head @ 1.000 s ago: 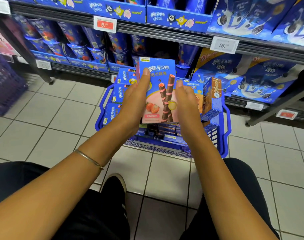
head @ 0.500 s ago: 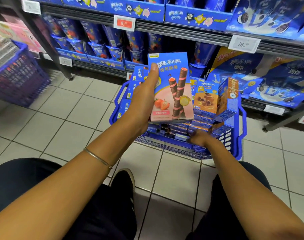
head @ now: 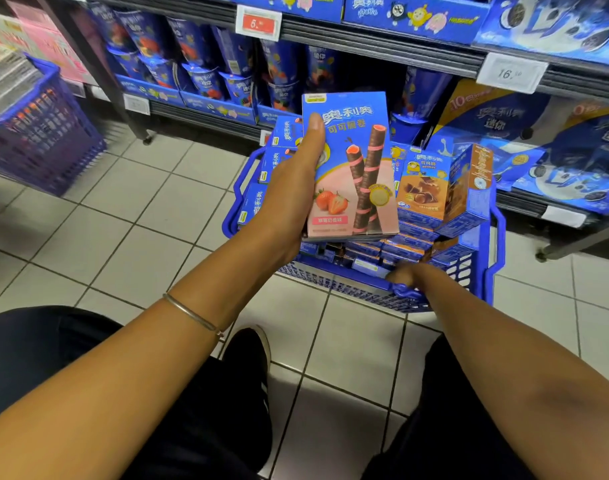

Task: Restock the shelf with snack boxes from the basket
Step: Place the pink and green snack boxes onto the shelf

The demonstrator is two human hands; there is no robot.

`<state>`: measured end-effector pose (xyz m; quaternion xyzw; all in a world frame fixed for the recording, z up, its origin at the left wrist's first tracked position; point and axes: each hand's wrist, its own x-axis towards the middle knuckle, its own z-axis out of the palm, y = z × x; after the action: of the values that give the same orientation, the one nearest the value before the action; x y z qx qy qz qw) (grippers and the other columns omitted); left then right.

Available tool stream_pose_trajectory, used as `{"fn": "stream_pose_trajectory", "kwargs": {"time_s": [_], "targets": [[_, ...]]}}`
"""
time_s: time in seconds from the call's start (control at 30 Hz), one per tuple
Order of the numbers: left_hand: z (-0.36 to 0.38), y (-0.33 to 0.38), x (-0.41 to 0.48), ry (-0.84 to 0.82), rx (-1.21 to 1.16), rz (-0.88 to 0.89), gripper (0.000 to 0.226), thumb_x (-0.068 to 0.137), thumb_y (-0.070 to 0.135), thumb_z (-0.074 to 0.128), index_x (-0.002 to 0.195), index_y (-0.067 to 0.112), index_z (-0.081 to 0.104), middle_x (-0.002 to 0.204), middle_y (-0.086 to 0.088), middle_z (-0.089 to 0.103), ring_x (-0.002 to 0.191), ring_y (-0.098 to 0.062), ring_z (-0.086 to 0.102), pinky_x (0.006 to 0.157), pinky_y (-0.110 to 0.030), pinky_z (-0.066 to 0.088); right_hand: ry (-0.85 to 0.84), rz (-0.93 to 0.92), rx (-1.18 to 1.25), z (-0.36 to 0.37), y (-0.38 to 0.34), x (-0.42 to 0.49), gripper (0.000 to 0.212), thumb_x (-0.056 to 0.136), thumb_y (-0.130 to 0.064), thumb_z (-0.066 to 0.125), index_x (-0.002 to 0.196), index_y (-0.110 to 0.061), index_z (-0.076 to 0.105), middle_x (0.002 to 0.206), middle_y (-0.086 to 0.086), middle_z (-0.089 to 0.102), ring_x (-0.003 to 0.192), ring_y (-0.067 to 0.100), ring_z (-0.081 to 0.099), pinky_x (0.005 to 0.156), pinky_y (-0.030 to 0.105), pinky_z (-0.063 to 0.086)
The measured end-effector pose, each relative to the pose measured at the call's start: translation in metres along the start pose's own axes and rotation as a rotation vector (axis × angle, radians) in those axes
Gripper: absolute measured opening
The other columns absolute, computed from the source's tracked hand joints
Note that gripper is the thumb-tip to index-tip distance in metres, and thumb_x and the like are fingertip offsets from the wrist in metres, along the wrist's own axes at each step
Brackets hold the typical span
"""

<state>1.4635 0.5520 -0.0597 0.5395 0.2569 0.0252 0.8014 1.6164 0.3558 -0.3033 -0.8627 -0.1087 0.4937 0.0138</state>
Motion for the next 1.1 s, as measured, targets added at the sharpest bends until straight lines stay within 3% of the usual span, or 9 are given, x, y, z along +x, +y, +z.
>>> {"fn": "stream_pose_trajectory", "kwargs": {"time_s": [0.17,0.33,0.6,0.77,0.87,0.9,0.97,1.03,1.1], "targets": [[0.001,-0.002,0.000,0.018,0.035,-0.001,0.060,0.106,0.065,0.045,0.133,0.018,0.071,0.122,-0.011,0.078,0.111,-0.036,0.076,0.101,-0.061,0.057,0.018,-0.012,0.147,0.006,0.004,0.005,0.050,0.103,-0.023,0.056,0.147,-0.002,0.045,0.151,0.016,0.046,0.129,0.034,0.051,0.109,0.043,0.042],[0.001,-0.003,0.002,0.019,0.064,-0.026,0.060,0.105,0.067,0.044,0.128,0.020,0.074,0.123,-0.009,0.078,0.112,-0.036,0.075,0.103,-0.060,0.057,0.043,-0.060,-0.006,0.005,0.001,0.004,0.057,0.108,-0.036,0.043,0.155,-0.006,0.033,0.161,0.014,0.034,0.142,0.032,0.041,0.116,0.043,0.033],[0.003,-0.005,0.003,0.019,0.073,-0.034,0.061,0.105,0.066,0.045,0.127,0.017,0.074,0.119,-0.012,0.079,0.111,-0.035,0.076,0.103,-0.060,0.057,0.065,-0.099,-0.130,0.007,-0.001,0.009,0.053,0.107,-0.028,0.042,0.158,-0.017,0.029,0.160,0.018,0.031,0.146,0.038,0.031,0.117,0.050,0.030],[0.003,-0.005,0.004,0.029,0.082,-0.044,0.062,0.105,0.065,0.045,0.131,0.016,0.072,0.120,-0.013,0.079,0.111,-0.036,0.076,0.103,-0.060,0.057,0.095,-0.137,-0.055,0.008,-0.005,0.008,0.052,0.103,-0.011,0.054,0.152,-0.007,0.037,0.150,0.017,0.048,0.139,0.034,0.045,0.116,0.045,0.035],[0.003,-0.005,0.004,0.035,0.095,-0.047,0.064,0.105,0.067,0.044,0.132,0.015,0.072,0.123,-0.014,0.077,0.113,-0.037,0.075,0.105,-0.060,0.056,0.179,-0.138,-0.015,0.009,-0.013,0.008,0.046,0.105,-0.001,0.043,0.149,0.006,0.036,0.152,0.024,0.042,0.141,0.038,0.041,0.113,0.043,0.039],[0.003,-0.005,0.004,0.033,0.095,-0.047,0.064,0.105,0.067,0.044,0.132,0.016,0.072,0.124,-0.014,0.077,0.114,-0.037,0.075,0.105,-0.060,0.056,0.225,-0.152,0.032,0.008,-0.015,0.007,0.046,0.106,-0.003,0.040,0.150,0.006,0.033,0.155,0.024,0.039,0.143,0.038,0.040,0.109,0.042,0.043],[0.003,-0.005,0.004,0.029,0.089,-0.047,0.064,0.105,0.067,0.044,0.132,0.017,0.072,0.124,-0.014,0.077,0.114,-0.037,0.075,0.105,-0.060,0.055,0.150,-0.113,0.092,0.007,-0.018,-0.001,0.051,0.106,-0.018,0.043,0.155,-0.006,0.031,0.157,0.015,0.039,0.142,0.034,0.042,0.105,0.038,0.045],[0.004,-0.005,0.005,0.030,0.090,-0.052,0.065,0.105,0.067,0.044,0.132,0.016,0.072,0.124,-0.014,0.077,0.114,-0.037,0.075,0.105,-0.061,0.055,0.202,-0.120,0.087,0.003,-0.014,-0.007,0.052,0.102,-0.025,0.053,0.152,-0.018,0.040,0.151,0.008,0.050,0.137,0.031,0.049,0.107,0.037,0.041],[0.004,-0.005,0.005,0.035,0.099,-0.058,0.066,0.104,0.068,0.045,0.133,0.016,0.072,0.123,-0.015,0.078,0.113,-0.037,0.075,0.104,-0.061,0.056,0.212,-0.157,0.076,0.003,-0.009,-0.013,0.047,0.098,-0.028,0.060,0.143,-0.017,0.052,0.141,0.009,0.059,0.128,0.032,0.055,0.105,0.037,0.043]]}}
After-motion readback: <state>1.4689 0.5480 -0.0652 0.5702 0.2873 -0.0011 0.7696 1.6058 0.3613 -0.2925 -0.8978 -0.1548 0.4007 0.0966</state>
